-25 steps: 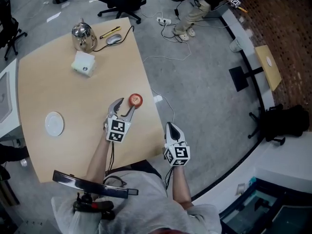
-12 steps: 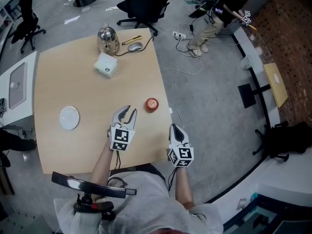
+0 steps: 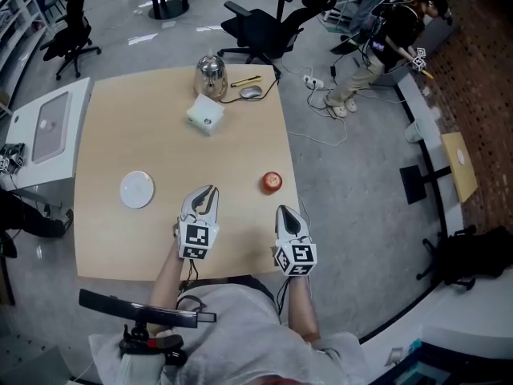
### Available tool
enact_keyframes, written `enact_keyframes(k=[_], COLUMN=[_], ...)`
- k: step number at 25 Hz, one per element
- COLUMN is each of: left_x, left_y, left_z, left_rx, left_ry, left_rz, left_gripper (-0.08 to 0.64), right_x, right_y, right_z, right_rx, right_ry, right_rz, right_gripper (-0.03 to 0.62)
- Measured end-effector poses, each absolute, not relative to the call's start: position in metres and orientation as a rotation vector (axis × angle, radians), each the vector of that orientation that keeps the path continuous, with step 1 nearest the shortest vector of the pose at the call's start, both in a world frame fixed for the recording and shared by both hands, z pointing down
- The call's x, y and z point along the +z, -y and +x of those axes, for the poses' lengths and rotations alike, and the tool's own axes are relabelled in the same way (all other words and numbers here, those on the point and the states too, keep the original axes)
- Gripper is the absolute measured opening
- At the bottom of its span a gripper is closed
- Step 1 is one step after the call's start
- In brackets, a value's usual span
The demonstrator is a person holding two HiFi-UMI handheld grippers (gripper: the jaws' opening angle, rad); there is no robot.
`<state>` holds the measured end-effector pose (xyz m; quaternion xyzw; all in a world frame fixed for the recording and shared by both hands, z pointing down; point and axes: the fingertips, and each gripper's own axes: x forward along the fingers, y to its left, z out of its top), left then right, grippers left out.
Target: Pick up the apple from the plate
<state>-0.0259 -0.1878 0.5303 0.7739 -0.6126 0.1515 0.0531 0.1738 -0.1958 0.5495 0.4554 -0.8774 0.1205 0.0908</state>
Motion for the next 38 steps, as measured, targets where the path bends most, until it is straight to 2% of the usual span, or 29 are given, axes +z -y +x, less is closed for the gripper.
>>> enact_keyframes(k=[19,38], left_x=[0.499,0.489], left_y=[0.09,0.034], left_z=[-0.137,-0.187], left_rx=[0.365,0.35], left_ry=[2.104,2.198], left_rz=[2.154,2.101], left_gripper=[0.02,0.02], right_x=[0.52,0.52], right_y=[0.16,0.122], right_z=[0.059,0.008], right_rx=[0.291,0.279], right_ry=[2.759,2.801], right_rz=[1.122,1.014], right_gripper=[0.006,0.006])
